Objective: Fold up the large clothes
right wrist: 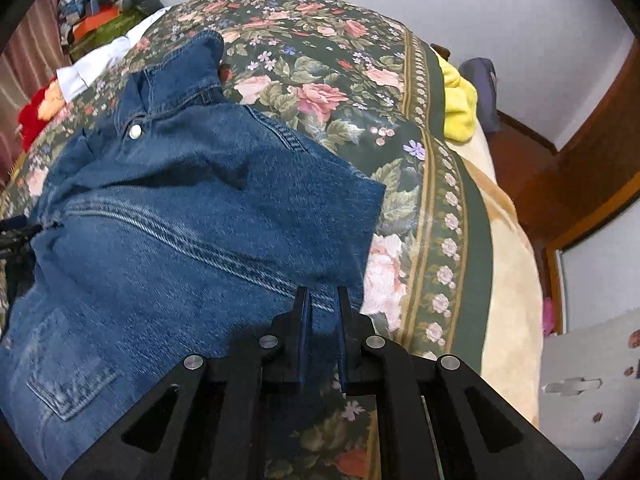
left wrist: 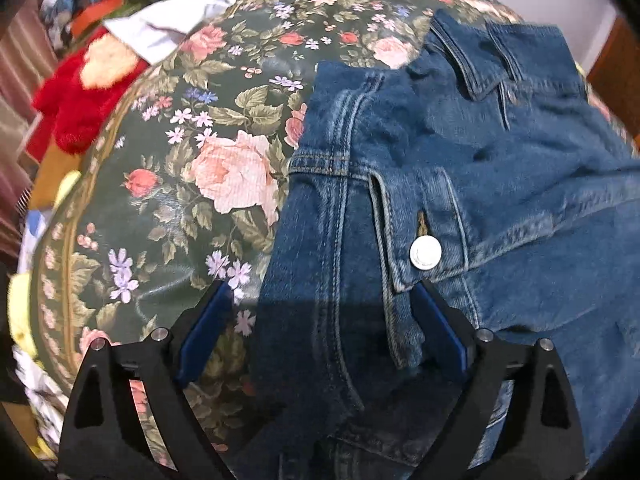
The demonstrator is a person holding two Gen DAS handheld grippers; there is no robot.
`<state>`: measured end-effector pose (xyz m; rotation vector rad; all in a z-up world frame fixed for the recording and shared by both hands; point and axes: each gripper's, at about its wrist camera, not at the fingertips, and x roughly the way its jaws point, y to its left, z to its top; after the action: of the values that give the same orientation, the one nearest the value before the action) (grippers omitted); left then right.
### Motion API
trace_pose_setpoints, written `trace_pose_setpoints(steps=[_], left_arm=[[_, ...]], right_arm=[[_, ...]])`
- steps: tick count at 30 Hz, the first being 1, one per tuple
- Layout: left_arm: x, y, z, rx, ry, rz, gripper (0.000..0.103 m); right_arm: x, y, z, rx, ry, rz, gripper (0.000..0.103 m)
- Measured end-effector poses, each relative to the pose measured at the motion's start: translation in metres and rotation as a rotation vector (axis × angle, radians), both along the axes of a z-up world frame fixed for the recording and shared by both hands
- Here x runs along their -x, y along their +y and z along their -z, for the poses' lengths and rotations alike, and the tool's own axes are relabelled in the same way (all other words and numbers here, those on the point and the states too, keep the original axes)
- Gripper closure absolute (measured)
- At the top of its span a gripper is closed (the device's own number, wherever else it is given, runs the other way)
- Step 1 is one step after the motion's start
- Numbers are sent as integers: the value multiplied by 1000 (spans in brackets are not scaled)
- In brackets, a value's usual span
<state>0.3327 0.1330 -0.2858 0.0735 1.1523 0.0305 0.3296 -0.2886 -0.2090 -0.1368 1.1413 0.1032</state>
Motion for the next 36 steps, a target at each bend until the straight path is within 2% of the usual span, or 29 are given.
trace_pose_setpoints(steps=[3, 6, 8, 11, 14, 18, 22, 24, 26, 27, 30, 36], left_arm=[[7, -4, 1, -43, -10, 19, 10], [10, 1, 0, -39, -12, 13, 10], [13, 1, 0, -49, -17, 7, 10], [16, 3, -4, -78, -26, -2, 10], [23, 14, -19, -99, -41, -32, 11], [23, 33, -53, -73, -112, -57, 11], [1, 44, -72, -52, -148, -80, 11], [-13, 45, -74, -56, -148, -91, 11], [-24, 42, -71, -48, -144, -89, 11], [-29, 38, -69, -45, -141, -87, 11], [-43, 31, -57, -29, -128, -69, 11], [-55, 21, -40, -27, -104, -40, 11]], right_arm=[[8, -5, 4, 21, -7, 9, 96], [15, -17, 11, 47, 29, 52, 96], [17, -28, 21, 41, 76, 80, 96], [19, -39, 23, -12, 82, 85, 96], [17, -37, 22, 10, 97, 74, 96], [12, -37, 12, 9, 103, 93, 96], [-1, -51, -7, -31, 31, 129, 96], [-16, -57, -2, -42, 45, 142, 96], [-34, -55, 19, 20, 91, 138, 96], [-37, -55, 27, 19, 98, 131, 96], [-35, -52, 26, 47, 52, 116, 96], [-15, -34, 30, 228, -16, 51, 96]])
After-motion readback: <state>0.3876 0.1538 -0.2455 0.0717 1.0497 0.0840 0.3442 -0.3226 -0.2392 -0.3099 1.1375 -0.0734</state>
